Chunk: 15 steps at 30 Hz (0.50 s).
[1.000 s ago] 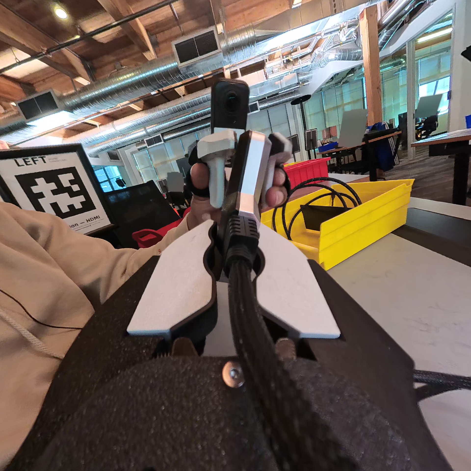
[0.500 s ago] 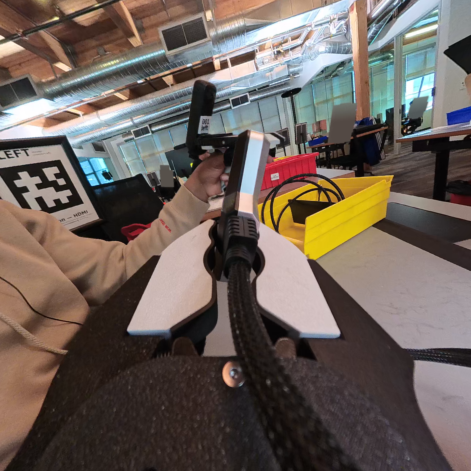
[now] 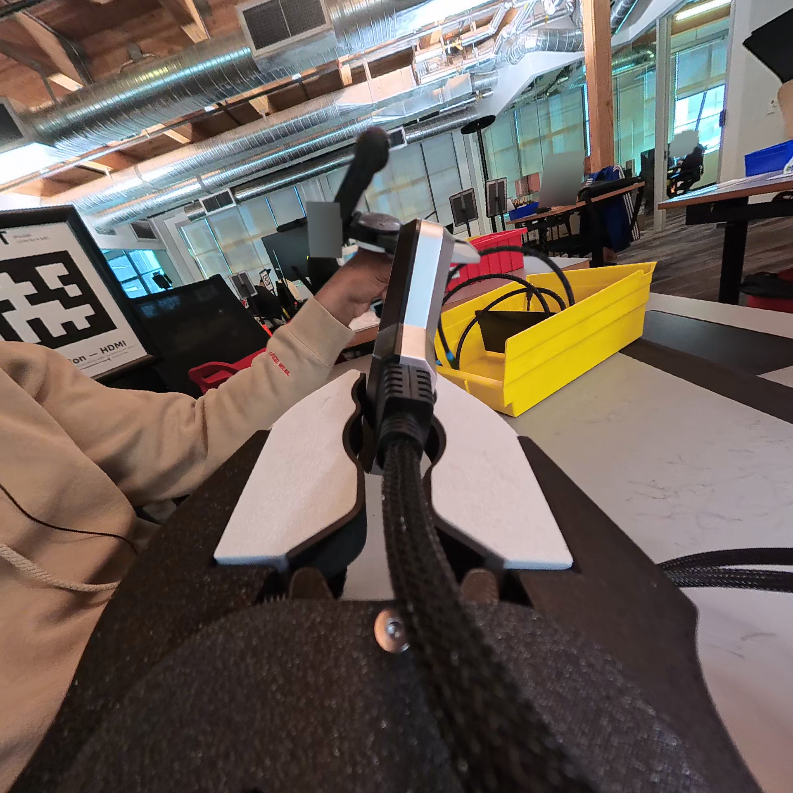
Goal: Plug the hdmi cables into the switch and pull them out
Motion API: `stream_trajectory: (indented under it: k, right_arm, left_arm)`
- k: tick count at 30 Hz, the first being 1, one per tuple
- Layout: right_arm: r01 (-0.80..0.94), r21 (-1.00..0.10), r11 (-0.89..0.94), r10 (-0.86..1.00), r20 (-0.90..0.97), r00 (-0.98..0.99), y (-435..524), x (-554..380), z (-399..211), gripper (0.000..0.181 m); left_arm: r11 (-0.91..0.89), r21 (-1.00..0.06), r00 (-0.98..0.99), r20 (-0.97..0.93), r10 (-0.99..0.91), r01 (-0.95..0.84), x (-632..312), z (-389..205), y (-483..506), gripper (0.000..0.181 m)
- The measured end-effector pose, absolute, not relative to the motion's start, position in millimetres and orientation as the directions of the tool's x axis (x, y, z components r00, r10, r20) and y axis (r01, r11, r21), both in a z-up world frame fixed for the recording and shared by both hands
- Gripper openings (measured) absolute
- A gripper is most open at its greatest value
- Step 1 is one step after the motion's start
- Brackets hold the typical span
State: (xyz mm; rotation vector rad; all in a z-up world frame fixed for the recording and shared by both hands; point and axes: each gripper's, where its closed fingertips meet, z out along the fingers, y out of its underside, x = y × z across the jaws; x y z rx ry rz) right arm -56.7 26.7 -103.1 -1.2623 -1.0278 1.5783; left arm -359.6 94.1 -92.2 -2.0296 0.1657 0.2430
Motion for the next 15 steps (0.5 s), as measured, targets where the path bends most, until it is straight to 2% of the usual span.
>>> stream_trajectory:
  k: [6, 9, 12, 15]
  right_arm:
    - [-0.125, -0.945, -0.302, 0.949, -0.286, -0.134, 27, -55, -101, 0.024]
    - [-0.141, -0.945, -0.294, 0.952, -0.276, -0.134, 28, -51, -95, 0.024]
    - [-0.173, -0.941, -0.291, 0.953, -0.27, -0.136, 31, -43, -85, 0.024]
    - [-0.206, -0.939, -0.277, 0.959, -0.257, -0.116, 37, -32, -75, 0.024]
  left_arm:
    - [-0.158, -0.955, 0.967, -0.254, 0.001, -0.251, -327, -6, 66, 0.007]
    - [-0.022, -0.987, 0.978, -0.152, -0.14, -0.156, -293, 28, 45, 0.007]
    - [-0.026, -1.0, 0.943, 0.008, -0.332, -0.001, -264, 30, 40, 0.008]
    - [-0.195, -0.968, 0.838, 0.235, -0.492, 0.157, -231, -3, 57, 0.008]
